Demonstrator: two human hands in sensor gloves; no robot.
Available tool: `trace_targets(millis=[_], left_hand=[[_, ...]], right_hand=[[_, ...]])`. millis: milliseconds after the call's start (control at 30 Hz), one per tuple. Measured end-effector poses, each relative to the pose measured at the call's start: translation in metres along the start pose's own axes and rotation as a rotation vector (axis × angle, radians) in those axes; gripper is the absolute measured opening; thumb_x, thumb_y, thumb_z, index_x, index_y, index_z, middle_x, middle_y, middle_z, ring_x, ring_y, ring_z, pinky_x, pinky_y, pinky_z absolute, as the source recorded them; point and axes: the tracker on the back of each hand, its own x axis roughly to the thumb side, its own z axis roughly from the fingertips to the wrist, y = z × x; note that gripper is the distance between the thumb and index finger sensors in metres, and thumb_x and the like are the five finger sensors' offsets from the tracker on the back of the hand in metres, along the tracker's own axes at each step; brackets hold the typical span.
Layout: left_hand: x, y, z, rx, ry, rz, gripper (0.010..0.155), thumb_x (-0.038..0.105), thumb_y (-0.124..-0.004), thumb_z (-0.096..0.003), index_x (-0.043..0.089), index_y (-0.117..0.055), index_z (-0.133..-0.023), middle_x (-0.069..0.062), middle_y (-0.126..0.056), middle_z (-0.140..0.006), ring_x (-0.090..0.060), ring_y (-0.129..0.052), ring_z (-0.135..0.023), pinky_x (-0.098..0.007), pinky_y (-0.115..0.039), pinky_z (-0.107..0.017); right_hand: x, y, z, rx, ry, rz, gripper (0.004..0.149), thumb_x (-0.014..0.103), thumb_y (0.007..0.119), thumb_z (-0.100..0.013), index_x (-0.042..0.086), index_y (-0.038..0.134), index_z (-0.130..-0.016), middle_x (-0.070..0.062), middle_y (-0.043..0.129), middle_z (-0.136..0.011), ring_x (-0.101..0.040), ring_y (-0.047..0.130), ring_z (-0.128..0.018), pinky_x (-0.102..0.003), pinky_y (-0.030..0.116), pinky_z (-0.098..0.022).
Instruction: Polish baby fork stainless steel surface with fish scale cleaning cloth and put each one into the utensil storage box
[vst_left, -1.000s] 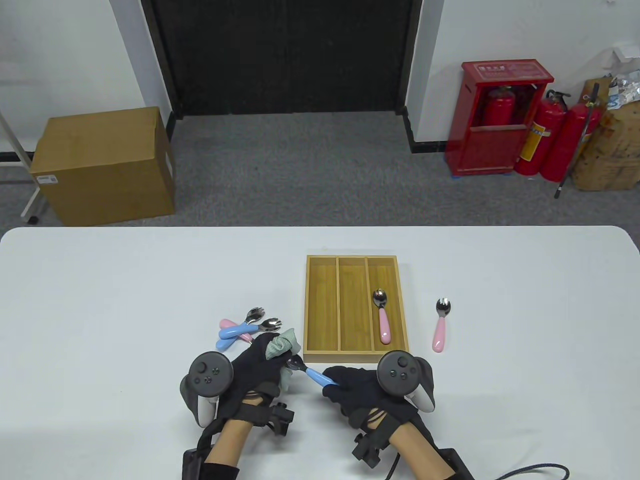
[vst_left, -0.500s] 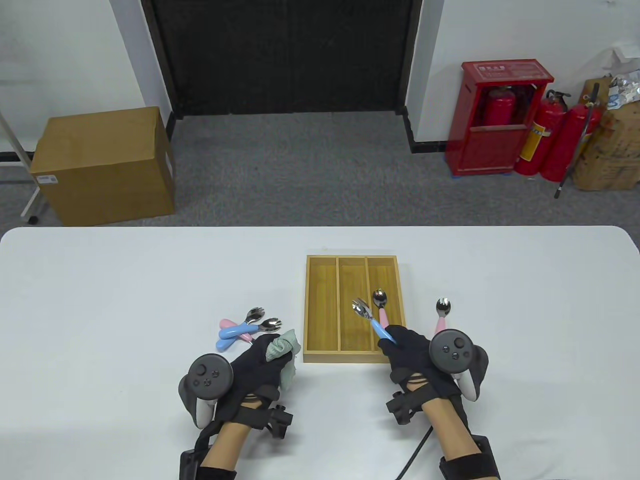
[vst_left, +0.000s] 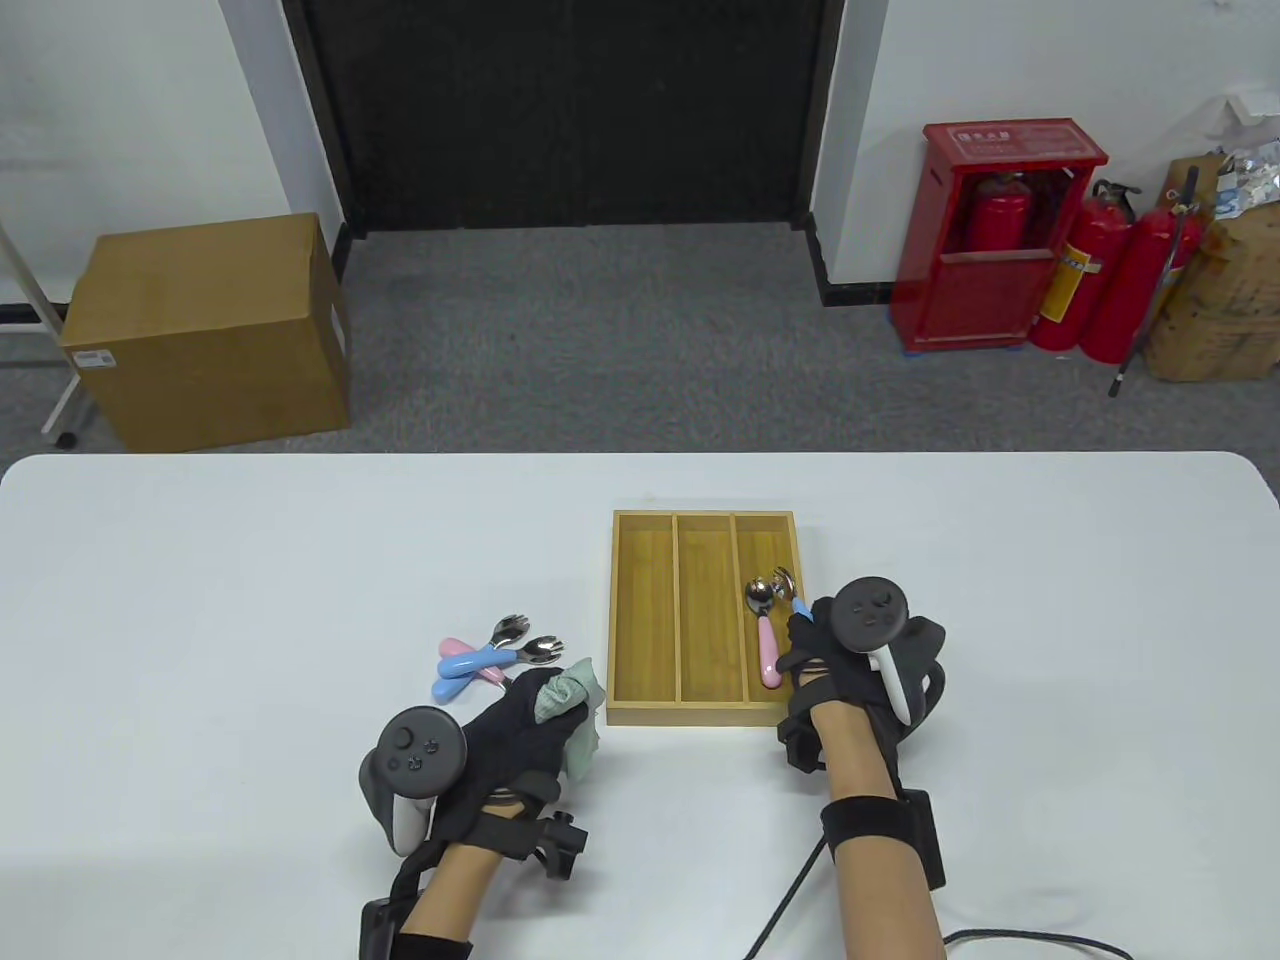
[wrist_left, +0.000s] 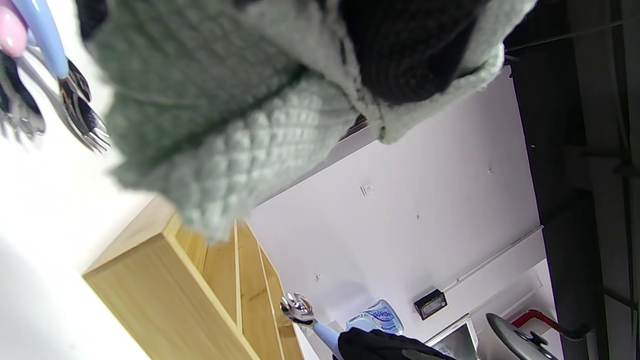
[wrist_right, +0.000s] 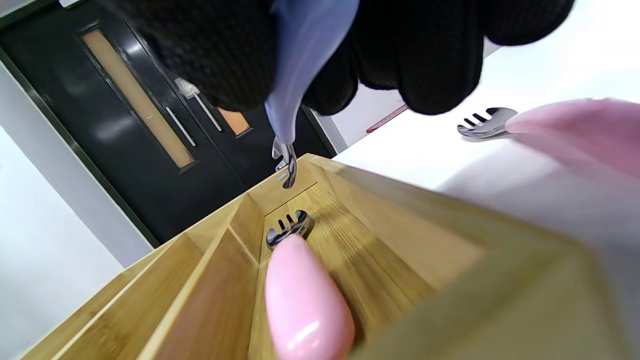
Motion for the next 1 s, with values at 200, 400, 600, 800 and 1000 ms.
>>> trace_targets(millis=[200,400,600,800,1000], left_hand=[[-0.002,0.005,0.000,0.011,0.010,0.005,0.047,0.042,-0.087,-0.0460,0.022,-0.079,-0.088,-0.003,-0.098,-0.068,-0.017,-0.105,-0.047,-0.049,-0.082,-0.050],[-0.004,0.010,-0.001,0.020,0.017,-0.001,0.047,0.042,-0.087,-0.0462,0.022,-0.079,-0.088,-0.004,-0.098,-0.068,-0.017,-0.105,-0.047,-0.049,-0.082,-0.050],[-0.005,0.013,0.000,0.023,0.022,-0.013,0.047,0.042,-0.087,-0.0466,0.022,-0.079,-0.088,-0.004,-0.098,-0.068,-0.018,-0.105,-0.047,-0.049,-0.082,-0.050],[-0.005,0.016,0.001,0.026,0.028,-0.019,0.047,0.042,-0.087,-0.0468,0.021,-0.079,-0.089,-0.004,-0.098,-0.068,-0.018,-0.105,-0.047,-0.049,-0.082,-0.050],[-0.005,0.018,0.002,0.029,0.036,-0.029,0.048,0.043,-0.087,-0.0469,0.022,-0.079,-0.089,-0.004,-0.098,-0.069,-0.018,-0.105,-0.048,-0.049,-0.082,-0.050]], right_hand=[[0.011,0.008,-0.012,0.014,0.007,0.059,0.044,0.035,0.085,-0.041,0.008,0.087,-0.076,-0.023,0.068,-0.095,-0.044,0.079,-0.069,-0.066,0.059,-0.056],[0.023,0.019,-0.024,0.024,-0.010,0.098,0.044,0.036,0.085,-0.041,0.008,0.088,-0.075,-0.023,0.068,-0.095,-0.044,0.079,-0.069,-0.066,0.058,-0.056],[0.030,0.027,-0.031,0.105,0.007,0.157,0.045,0.039,0.085,-0.042,0.011,0.086,-0.077,-0.023,0.063,-0.099,-0.045,0.075,-0.074,-0.066,0.055,-0.059],[0.032,0.022,-0.039,0.159,0.017,0.140,0.051,0.042,0.086,-0.041,0.010,0.084,-0.080,-0.024,0.059,-0.101,-0.046,0.072,-0.076,-0.067,0.052,-0.060],[0.014,-0.016,-0.053,0.105,0.071,0.103,0.050,0.040,0.085,-0.041,0.008,0.083,-0.081,-0.024,0.059,-0.101,-0.046,0.072,-0.077,-0.068,0.051,-0.061]])
